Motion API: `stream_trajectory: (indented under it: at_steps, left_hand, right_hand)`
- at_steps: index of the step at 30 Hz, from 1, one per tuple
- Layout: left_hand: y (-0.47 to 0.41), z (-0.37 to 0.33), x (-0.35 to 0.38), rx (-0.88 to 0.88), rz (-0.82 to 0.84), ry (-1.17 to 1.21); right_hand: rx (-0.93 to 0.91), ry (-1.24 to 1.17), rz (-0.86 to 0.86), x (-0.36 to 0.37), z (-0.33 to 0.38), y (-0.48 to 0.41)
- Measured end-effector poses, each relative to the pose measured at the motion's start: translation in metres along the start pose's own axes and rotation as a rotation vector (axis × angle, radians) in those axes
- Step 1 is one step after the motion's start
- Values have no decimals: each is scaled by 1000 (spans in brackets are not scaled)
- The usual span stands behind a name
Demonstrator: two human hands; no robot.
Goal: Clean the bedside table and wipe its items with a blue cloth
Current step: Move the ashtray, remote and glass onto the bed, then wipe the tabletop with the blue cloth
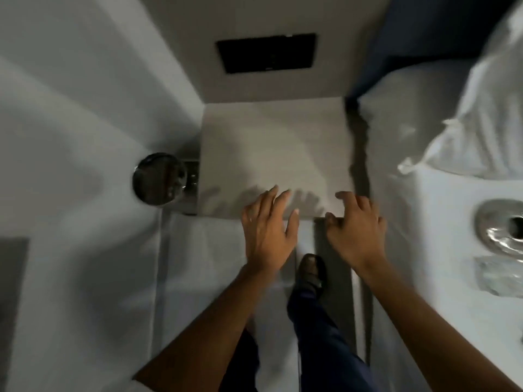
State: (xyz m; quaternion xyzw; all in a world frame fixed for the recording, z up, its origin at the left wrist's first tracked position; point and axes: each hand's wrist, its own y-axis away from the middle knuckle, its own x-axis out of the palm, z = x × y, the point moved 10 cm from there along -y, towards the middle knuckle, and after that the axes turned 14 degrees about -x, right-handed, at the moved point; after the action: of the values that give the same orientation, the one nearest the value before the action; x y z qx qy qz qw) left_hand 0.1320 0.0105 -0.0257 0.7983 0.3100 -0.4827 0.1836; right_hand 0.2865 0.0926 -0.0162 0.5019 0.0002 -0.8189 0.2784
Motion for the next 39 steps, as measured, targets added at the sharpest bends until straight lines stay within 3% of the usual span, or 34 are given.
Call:
stream_trajectory:
  at_steps: [3, 8, 12, 15, 17, 20, 22, 26, 31, 35, 39]
  left_hand:
    - [-1, 81, -53, -105, -60, -86]
    - [33, 219, -197, -304, -230, -132]
    - [78, 299, -316, -376, -450, -92]
    - [104, 342, -393, -381, -619, -119]
    - [113, 377, -421, -482, -638, -134]
    - [118, 440, -415, -657, -491, -175]
    - [119, 452, -396, -630, -407, -253]
    - [121, 446, -388, -543, -461, -185]
    - [116, 449, -386, -664, -429, 29]
    - [107, 405, -361, -695, -426, 110]
    - [80, 364, -262, -911, -88, 639]
  right_hand:
    - [-71, 3, 131, 43, 72, -6]
    - [-390, -184, 300, 125, 238, 30]
    - [-581, -307, 403, 170, 341, 83]
    - [-649, -393, 484, 198, 403, 118]
    - [-623, -466, 533, 219, 435, 133]
    - [-432, -549, 658, 268, 472, 151]
    - [-222, -655, 756, 298, 487, 161]
    - [30, -814, 818, 327, 505, 168]
    - [85, -994, 711, 328, 498, 152]
    - [106, -1138, 663, 302, 451, 130]
    - [150, -1207, 546, 261, 360, 91]
